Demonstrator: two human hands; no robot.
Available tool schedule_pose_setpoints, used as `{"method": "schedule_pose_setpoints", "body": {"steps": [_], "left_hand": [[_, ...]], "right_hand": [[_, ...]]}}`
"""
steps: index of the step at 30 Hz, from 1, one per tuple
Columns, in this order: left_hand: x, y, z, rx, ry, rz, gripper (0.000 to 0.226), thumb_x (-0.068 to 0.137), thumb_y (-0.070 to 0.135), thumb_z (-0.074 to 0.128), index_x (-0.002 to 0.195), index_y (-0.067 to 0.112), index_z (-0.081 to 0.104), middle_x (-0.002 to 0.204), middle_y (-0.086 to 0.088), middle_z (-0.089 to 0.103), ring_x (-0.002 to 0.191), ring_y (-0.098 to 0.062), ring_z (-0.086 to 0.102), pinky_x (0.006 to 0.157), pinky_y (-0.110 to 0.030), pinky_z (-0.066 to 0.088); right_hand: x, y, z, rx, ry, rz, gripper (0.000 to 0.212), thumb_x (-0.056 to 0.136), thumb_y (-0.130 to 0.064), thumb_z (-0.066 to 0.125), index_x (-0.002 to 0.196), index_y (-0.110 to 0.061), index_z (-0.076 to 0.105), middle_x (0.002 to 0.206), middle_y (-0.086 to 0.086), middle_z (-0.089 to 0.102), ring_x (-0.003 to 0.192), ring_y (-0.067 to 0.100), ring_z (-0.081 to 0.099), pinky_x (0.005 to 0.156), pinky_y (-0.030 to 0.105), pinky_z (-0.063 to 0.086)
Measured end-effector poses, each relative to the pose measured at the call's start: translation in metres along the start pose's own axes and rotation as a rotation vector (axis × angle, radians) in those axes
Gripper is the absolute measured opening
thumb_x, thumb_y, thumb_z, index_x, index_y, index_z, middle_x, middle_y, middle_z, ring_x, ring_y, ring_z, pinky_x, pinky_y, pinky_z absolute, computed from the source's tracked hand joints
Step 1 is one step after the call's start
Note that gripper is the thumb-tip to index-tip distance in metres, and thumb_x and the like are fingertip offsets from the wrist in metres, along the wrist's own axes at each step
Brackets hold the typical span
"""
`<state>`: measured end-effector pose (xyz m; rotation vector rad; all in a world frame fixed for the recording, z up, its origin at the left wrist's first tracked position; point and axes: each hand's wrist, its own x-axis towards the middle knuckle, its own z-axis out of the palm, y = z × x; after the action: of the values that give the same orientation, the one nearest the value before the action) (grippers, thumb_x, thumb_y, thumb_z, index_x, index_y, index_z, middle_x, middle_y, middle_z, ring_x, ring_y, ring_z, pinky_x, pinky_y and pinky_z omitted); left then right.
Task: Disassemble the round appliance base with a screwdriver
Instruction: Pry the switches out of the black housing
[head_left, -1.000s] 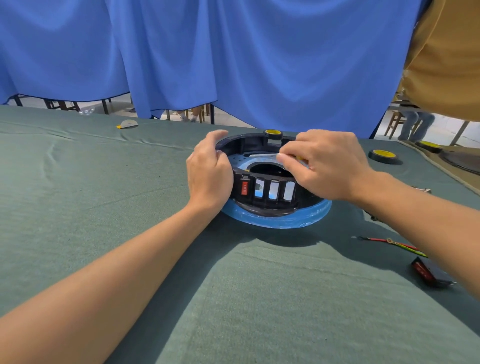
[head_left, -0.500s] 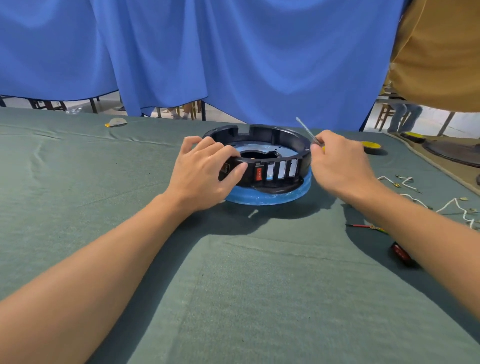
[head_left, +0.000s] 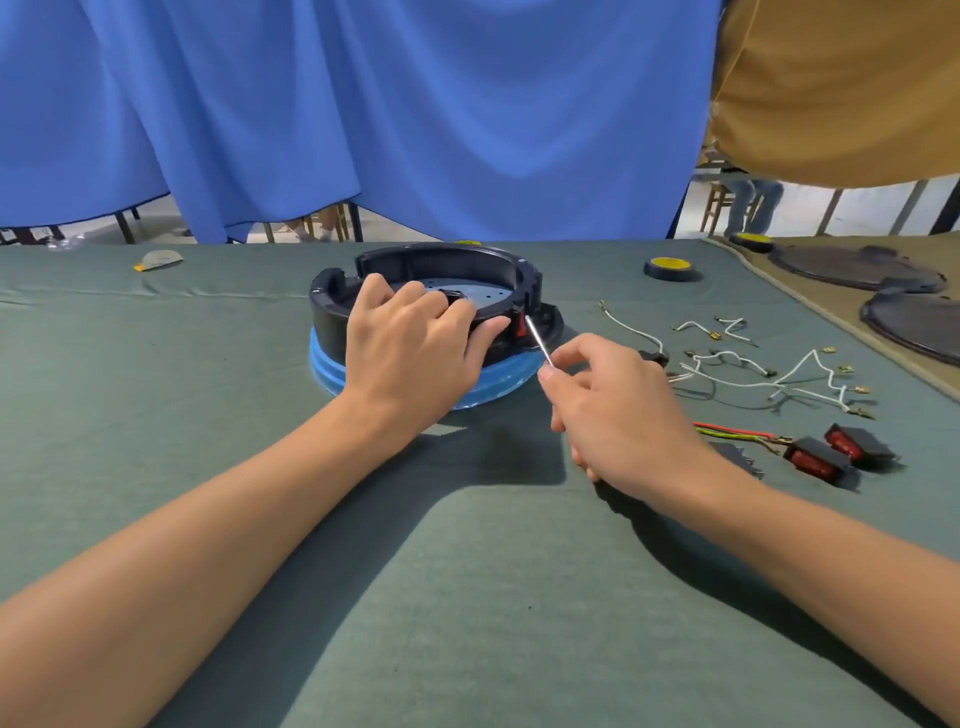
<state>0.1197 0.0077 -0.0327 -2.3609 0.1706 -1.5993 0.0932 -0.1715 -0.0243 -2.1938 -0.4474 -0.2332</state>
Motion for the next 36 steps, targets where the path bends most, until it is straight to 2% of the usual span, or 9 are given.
{"method": "schedule_pose_setpoints", "body": {"steps": [2,5,12,16,20,22,25,32,36], "left_hand": [[0.005,0.008,-0.002,0.015,-0.029,0.000,0.048,0.094,0.041,0.058,0.053,0.016,0.060,0.045,0.000,0.050,0.047,-0.024,0.050,0.061,-0.032,0.040],[0.008,0.017,-0.004,-0.003,-0.091,0.022,0.047,0.096,0.033,0.054,0.054,0.012,0.060,0.046,-0.003,0.053,0.044,-0.026,0.052,0.061,-0.032,0.038],[0.013,-0.005,-0.003,-0.094,-0.150,0.264,0.041,0.099,0.029,0.041,0.065,0.012,0.056,0.053,0.000,0.053,0.047,-0.028,0.051,0.059,-0.036,0.037],[0.009,0.000,-0.003,-0.150,-0.221,0.206,0.038,0.101,0.030,0.041,0.080,0.009,0.065,0.059,-0.003,0.054,0.048,-0.028,0.052,0.047,-0.029,0.031],[0.010,0.011,-0.004,-0.151,-0.240,0.180,0.034,0.100,0.024,0.047,0.076,0.005,0.062,0.059,-0.007,0.053,0.044,-0.031,0.051,0.045,-0.026,0.027],[0.011,0.016,-0.005,-0.119,-0.237,0.152,0.034,0.099,0.023,0.049,0.073,0.006,0.061,0.058,-0.007,0.053,0.043,-0.030,0.051,0.045,-0.026,0.024],[0.011,0.021,-0.004,-0.098,-0.241,0.118,0.033,0.098,0.022,0.051,0.070,0.007,0.058,0.057,-0.007,0.052,0.043,-0.031,0.052,0.046,-0.026,0.023],[0.012,0.024,-0.004,-0.097,-0.264,0.094,0.032,0.097,0.023,0.054,0.070,0.007,0.059,0.058,-0.007,0.055,0.042,-0.032,0.054,0.045,-0.026,0.024],[0.012,0.021,-0.006,-0.156,-0.285,0.096,0.033,0.101,0.024,0.047,0.080,0.004,0.062,0.065,-0.011,0.059,0.049,-0.035,0.057,0.048,-0.030,0.028]], "right_hand": [[-0.004,0.001,0.004,0.018,-0.032,0.021,0.016,0.097,-0.024,0.049,0.097,-0.013,0.060,0.081,0.005,0.062,0.079,0.027,0.053,0.073,0.041,0.047],[-0.001,-0.003,0.008,0.052,-0.051,0.073,0.016,0.097,-0.023,0.048,0.095,-0.011,0.059,0.083,0.010,0.064,0.084,0.031,0.057,0.074,0.046,0.049],[0.004,-0.003,0.014,0.098,-0.018,0.143,0.017,0.096,-0.023,0.043,0.095,-0.010,0.055,0.090,0.017,0.064,0.087,0.037,0.061,0.074,0.050,0.052],[0.005,-0.004,0.019,0.146,0.006,0.171,0.018,0.097,-0.023,0.042,0.096,-0.010,0.054,0.095,0.019,0.064,0.093,0.039,0.061,0.078,0.052,0.052],[0.007,-0.003,0.022,0.241,0.054,0.244,0.020,0.096,-0.021,0.042,0.090,-0.007,0.055,0.092,0.023,0.063,0.087,0.041,0.060,0.073,0.054,0.049],[0.008,-0.002,0.020,0.342,0.051,0.305,0.021,0.096,-0.018,0.043,0.083,-0.007,0.055,0.078,0.021,0.059,0.061,0.034,0.054,0.049,0.041,0.044],[0.010,-0.003,0.018,0.490,0.026,0.382,0.019,0.095,-0.013,0.044,0.082,-0.007,0.055,0.063,0.013,0.051,0.041,0.021,0.041,0.039,0.023,0.030],[0.018,-0.021,0.020,0.717,0.057,0.519,0.022,0.093,-0.004,0.039,0.073,-0.009,0.046,0.060,0.009,0.046,0.036,0.012,0.034,0.036,0.019,0.025],[0.025,-0.033,0.030,0.729,0.133,0.547,0.019,0.091,-0.008,0.038,0.074,-0.011,0.043,0.075,0.011,0.047,0.041,0.018,0.035,0.034,0.018,0.025]]}}
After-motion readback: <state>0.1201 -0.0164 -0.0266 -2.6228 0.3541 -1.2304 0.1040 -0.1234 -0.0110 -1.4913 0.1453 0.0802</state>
